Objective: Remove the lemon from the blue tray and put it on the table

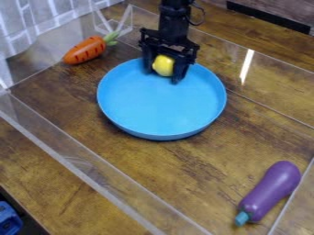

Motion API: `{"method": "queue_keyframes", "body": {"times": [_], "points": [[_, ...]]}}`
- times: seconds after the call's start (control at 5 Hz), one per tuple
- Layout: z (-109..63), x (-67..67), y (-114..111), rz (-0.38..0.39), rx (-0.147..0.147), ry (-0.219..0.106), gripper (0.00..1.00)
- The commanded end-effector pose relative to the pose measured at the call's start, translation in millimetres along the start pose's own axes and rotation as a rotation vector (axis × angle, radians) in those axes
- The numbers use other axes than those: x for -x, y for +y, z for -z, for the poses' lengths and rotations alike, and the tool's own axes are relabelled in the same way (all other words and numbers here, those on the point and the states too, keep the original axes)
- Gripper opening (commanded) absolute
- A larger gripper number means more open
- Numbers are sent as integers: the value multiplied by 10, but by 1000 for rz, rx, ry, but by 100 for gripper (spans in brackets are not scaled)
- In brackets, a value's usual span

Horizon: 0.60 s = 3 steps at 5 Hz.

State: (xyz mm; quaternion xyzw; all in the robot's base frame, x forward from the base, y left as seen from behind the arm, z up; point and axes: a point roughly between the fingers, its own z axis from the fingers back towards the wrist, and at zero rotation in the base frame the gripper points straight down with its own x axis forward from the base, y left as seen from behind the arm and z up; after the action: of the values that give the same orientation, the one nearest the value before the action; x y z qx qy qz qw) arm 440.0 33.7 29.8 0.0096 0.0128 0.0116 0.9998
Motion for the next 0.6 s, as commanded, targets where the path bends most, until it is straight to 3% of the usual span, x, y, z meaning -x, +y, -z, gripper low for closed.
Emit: {"method": "queue_keyframes", "body": {"times": [0.0, 0.4], "points": [[-271, -103, 66, -11, -2, -73, 0], [-297, -114, 46, -5, 2, -82, 0]]}}
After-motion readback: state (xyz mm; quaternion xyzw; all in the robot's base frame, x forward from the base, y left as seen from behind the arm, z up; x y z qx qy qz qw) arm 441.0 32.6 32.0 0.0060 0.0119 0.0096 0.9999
